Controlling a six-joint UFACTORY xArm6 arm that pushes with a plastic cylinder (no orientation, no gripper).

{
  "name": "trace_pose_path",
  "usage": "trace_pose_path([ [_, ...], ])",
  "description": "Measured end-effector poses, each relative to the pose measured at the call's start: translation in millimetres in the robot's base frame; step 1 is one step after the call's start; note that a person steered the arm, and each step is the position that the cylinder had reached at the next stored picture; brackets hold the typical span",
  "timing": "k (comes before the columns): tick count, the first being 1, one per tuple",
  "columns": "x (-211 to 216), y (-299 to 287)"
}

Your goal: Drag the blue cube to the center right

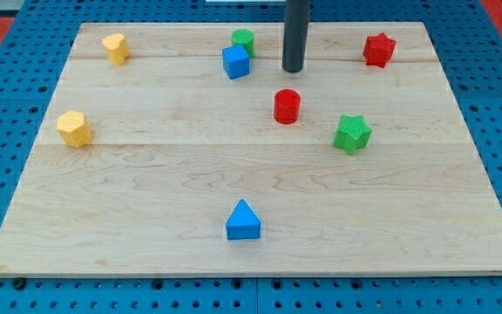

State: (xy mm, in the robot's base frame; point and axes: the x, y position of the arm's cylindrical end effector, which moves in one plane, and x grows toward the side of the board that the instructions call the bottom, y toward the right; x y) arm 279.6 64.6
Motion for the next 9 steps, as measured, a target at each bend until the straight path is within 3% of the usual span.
trace_pose_path([
  [1, -29, -32],
  [3, 26, -131],
  [5, 46, -239],
  [6, 88, -245],
  [9, 61, -176],
])
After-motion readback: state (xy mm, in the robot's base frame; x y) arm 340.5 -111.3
